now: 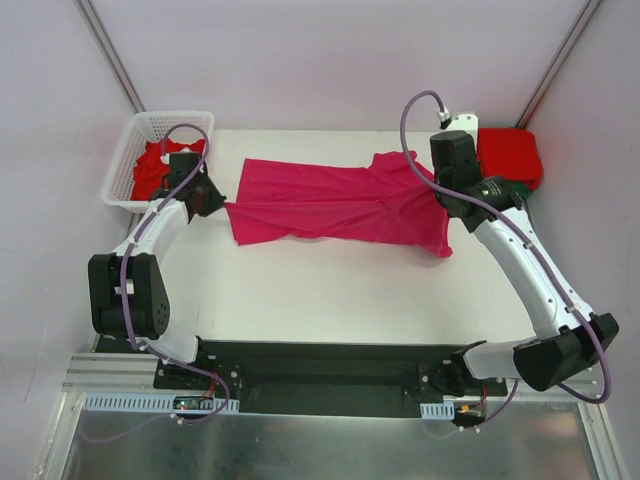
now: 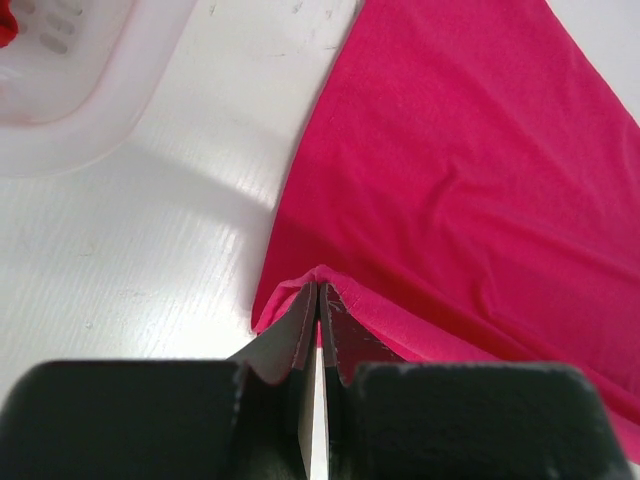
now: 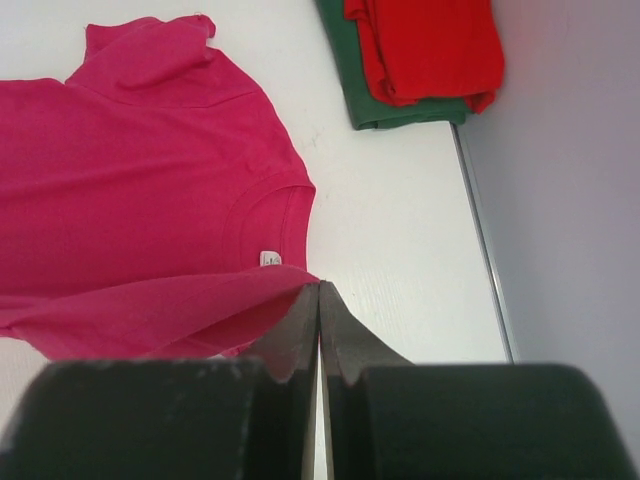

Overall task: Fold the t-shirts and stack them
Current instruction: Fold the flattened tshirt in 1/3 of the way

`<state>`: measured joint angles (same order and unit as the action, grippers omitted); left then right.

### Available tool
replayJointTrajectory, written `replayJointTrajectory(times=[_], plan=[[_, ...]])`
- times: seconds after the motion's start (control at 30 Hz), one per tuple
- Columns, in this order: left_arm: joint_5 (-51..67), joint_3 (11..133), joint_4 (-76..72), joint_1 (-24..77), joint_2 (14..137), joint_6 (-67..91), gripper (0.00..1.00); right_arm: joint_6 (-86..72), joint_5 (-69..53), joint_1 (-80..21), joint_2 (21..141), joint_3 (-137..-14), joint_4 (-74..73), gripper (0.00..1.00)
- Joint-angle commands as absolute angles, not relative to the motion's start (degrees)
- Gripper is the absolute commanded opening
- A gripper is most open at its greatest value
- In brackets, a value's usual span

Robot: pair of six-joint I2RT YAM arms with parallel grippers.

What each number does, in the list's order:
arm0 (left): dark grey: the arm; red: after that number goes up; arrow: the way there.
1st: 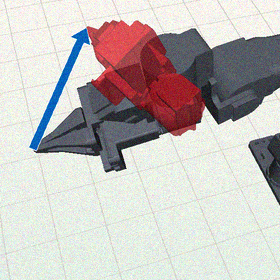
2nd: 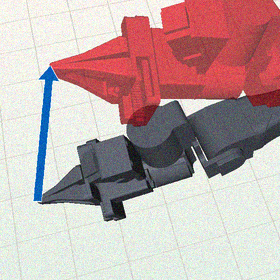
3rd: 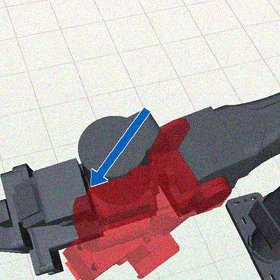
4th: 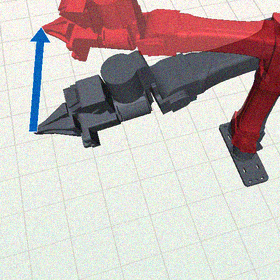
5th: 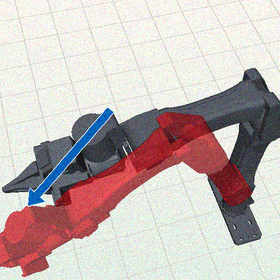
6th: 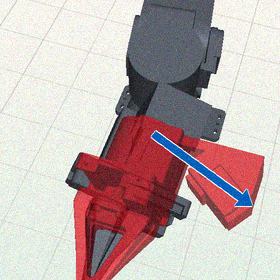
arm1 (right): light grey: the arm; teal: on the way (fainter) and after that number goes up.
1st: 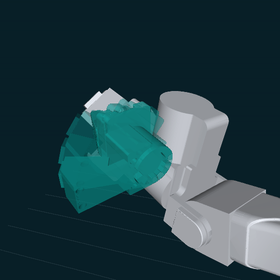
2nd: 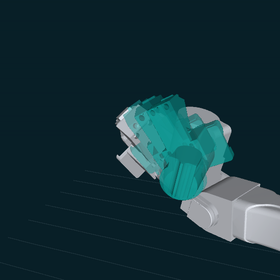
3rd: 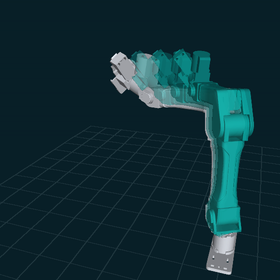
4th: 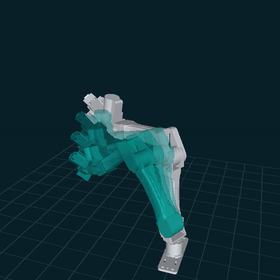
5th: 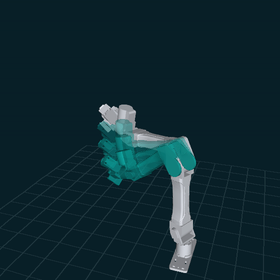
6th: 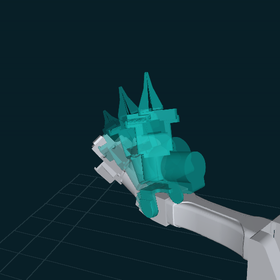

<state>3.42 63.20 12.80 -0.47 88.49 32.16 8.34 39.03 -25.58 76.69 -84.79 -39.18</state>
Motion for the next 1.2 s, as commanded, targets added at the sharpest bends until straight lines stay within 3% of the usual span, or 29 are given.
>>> replayJointTrajectory(times=[0.0, 0.77, 1.17], plan=[[3.9, 66.4, 12.7, -0.8, 84.9, 29.8, 0.0, 9.7, 37.8, -25.1, 75.5, -87.1, -37.6, 0.01], [10.8, 74.6, 17.1, -0.9, 81.8, 28.0, 0.0, 10.0, 36.0, -25.1, 72.7, -85.3, -38.9, 0.01], [10.6, 77.6, 17.0, -0.8, 87.4, 27.0, 0.0, 12.6, 35.3, -24.7, 78.8, -86.9, -34.8, 0.01]])
